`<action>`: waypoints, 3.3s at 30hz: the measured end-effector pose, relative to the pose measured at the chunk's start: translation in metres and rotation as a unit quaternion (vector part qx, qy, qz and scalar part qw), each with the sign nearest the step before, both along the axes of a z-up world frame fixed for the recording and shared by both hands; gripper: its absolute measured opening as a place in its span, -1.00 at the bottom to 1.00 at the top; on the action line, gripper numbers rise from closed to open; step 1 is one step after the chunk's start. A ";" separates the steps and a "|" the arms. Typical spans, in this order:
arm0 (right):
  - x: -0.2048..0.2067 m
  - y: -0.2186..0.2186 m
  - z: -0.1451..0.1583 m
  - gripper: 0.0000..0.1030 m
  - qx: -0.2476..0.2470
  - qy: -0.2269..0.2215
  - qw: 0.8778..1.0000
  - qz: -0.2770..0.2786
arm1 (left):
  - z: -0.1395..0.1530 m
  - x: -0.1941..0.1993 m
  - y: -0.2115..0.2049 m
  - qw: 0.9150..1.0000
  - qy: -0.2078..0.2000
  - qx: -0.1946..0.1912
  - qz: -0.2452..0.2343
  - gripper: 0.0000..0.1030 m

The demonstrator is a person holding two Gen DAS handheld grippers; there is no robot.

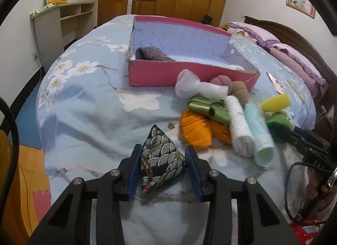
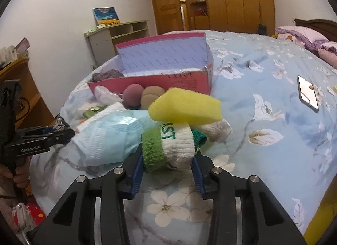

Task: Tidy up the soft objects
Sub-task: 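Carry the pouch and sock over the pink box and release both inside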

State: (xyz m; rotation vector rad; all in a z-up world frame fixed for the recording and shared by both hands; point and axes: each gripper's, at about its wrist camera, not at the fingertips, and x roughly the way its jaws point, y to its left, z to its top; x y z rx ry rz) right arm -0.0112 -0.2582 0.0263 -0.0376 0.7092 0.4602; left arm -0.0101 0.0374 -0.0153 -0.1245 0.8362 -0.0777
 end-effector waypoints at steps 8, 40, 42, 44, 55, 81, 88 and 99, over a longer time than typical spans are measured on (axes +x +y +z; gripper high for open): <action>-0.016 0.015 0.018 -0.21 0.010 -0.023 0.998 0.051 | 0.020 -0.005 -0.006 1.000 -0.024 -0.011 -0.011 -0.17; 0.024 0.044 0.078 -0.21 0.032 -0.071 0.993 0.084 | 0.105 0.053 -0.023 0.994 -0.110 -0.010 -0.008 -0.17; 0.028 0.045 0.083 -0.21 0.030 -0.075 0.993 0.083 | 0.110 0.058 -0.025 0.993 -0.114 -0.011 -0.008 -0.17; 0.034 0.046 0.088 -0.21 0.029 -0.080 0.993 0.078 | 0.117 0.064 -0.027 0.993 -0.122 -0.007 -0.007 -0.17; 0.086 0.048 0.107 -0.21 0.038 -0.070 0.996 0.048 | 0.135 0.100 -0.034 0.992 -0.129 -0.010 -0.003 -0.17; 0.186 0.042 0.036 -0.21 0.035 -0.004 0.999 -0.025 | 0.047 0.171 -0.050 0.999 -0.041 -0.007 0.003 -0.16; 0.192 0.042 0.027 -0.20 0.040 0.005 0.999 -0.020 | 0.029 0.180 -0.053 1.000 -0.023 -0.006 -0.001 -0.16; 0.194 0.045 0.015 -0.09 0.048 0.017 0.998 -0.021 | 0.019 0.188 -0.059 1.000 -0.005 0.001 0.000 -0.09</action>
